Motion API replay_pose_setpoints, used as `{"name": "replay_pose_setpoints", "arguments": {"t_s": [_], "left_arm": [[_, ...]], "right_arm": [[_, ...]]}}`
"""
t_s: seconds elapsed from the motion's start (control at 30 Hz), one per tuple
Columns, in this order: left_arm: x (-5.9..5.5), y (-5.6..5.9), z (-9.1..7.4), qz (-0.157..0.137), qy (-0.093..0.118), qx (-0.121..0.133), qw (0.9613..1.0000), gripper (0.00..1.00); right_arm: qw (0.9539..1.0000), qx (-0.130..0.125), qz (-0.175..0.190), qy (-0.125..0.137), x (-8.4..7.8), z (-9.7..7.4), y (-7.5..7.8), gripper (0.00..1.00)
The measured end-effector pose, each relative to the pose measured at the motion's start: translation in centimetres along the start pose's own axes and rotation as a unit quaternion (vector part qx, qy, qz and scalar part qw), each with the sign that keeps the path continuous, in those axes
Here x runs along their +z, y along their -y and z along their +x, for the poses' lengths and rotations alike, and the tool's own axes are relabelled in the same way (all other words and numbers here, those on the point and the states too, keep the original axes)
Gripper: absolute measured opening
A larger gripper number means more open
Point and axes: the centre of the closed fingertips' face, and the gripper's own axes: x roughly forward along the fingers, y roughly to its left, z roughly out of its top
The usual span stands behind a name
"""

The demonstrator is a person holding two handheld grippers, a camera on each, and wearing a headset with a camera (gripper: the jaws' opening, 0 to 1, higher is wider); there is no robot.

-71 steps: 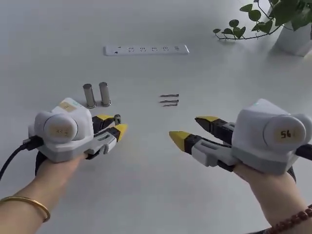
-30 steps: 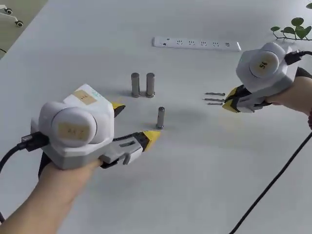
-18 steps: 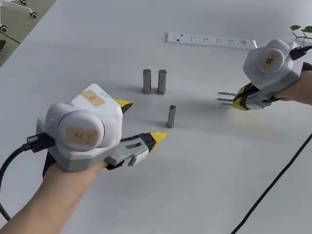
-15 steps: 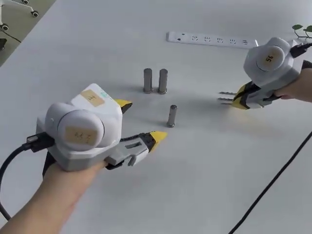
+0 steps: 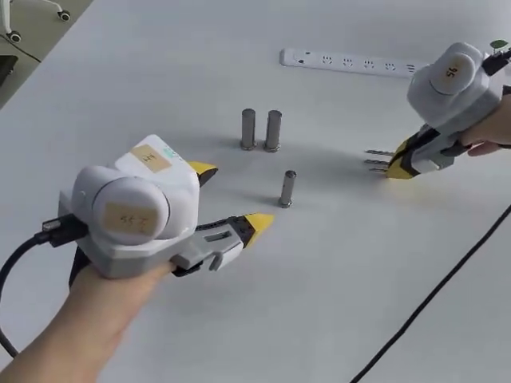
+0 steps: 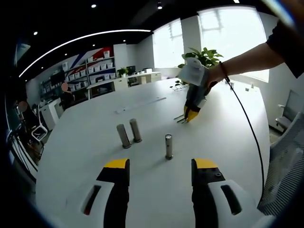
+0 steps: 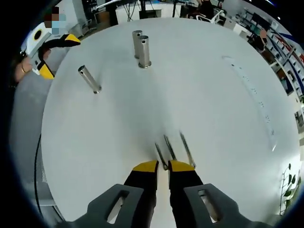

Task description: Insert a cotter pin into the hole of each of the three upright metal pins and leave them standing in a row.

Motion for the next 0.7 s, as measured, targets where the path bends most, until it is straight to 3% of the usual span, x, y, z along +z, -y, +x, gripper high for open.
{"name": "replay_pose_setpoints", "arguments": {"t_s": [0.23,0.33,0.43,0.5,0.7], "left_arm": [[-0.16,0.05,0.01,0.0,-0.001,-0.001,1.0,0.51],[-0.18,-0.05,-0.05,-0.002,-0.001,0.001,1.0,0.5],[-0.23,-0.13,-0.09,-0.002,-0.003,0.002,1.0,0.5],[-0.2,-0.1,-0.13,-0.003,-0.003,0.003,1.0,0.5],[-0.08,0.07,-0.24,-0.007,-0.003,-0.002,1.0,0.49]], "right_arm": [[1.0,-0.004,0.002,-0.009,-0.4,0.22,0.35,0.0],[0.9993,-0.012,-0.029,-0.022,-0.47,0.21,0.07,0.0],[0.9989,-0.015,-0.032,-0.032,-0.72,0.21,0.29,0.0],[0.9957,-0.014,-0.08,-0.045,-0.62,0.38,0.67,0.0],[0.996,-0.016,-0.077,-0.043,-0.44,0.06,0.08,0.0]]}}
